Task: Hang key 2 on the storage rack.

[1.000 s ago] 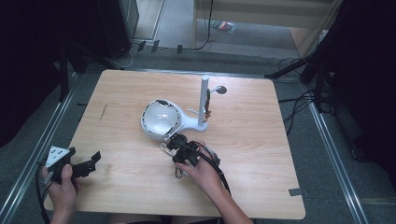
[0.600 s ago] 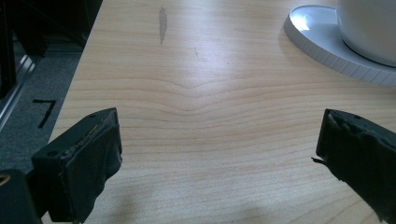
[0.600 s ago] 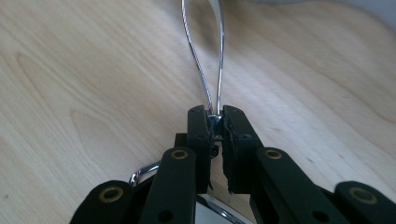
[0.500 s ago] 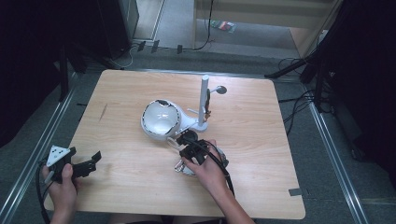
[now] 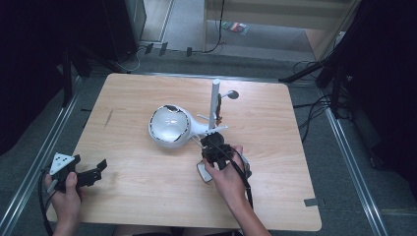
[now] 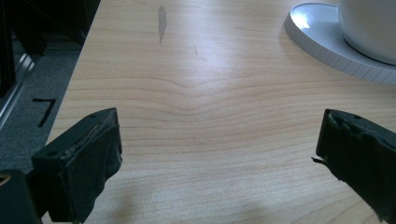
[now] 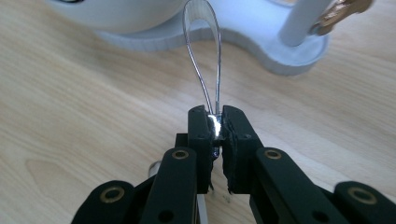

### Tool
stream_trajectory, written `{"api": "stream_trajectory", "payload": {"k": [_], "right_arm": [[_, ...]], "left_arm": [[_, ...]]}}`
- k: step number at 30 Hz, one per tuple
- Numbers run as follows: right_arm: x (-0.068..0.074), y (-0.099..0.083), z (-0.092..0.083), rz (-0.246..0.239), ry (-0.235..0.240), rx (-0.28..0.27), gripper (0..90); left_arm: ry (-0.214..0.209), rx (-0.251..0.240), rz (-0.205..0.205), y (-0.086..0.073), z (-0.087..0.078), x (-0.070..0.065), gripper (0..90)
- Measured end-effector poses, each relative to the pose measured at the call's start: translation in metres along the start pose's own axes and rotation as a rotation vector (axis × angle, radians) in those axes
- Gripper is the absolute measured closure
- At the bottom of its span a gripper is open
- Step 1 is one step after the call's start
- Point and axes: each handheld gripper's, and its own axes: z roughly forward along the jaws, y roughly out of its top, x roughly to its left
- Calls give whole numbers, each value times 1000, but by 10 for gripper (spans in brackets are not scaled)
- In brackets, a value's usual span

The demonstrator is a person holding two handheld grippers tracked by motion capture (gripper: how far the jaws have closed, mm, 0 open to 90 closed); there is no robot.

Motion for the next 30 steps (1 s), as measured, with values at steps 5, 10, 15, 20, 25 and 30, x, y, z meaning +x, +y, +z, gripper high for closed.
{"api": "stream_trajectory", "payload": {"k": [5,10,15,20,25,30], "right_arm": [[-3,-1,-9,12,-23,-51,836],[-2,-3,-18,14,-42,-133,836],[-1,-5,-27,10,-51,-222,836],[0,-7,-34,11,-54,-291,836],[-1,-7,-41,11,-59,-348,836],[-1,-9,-46,13,-66,-406,836]], "left_arm": [[1,2,0,0,0,0,4],[1,2,1,0,0,0,3],[1,2,1,0,0,0,4],[-1,1,-6,0,0,0,4],[-3,3,-3,0,0,0,4],[-3,1,-5,0,0,0,4]]}}
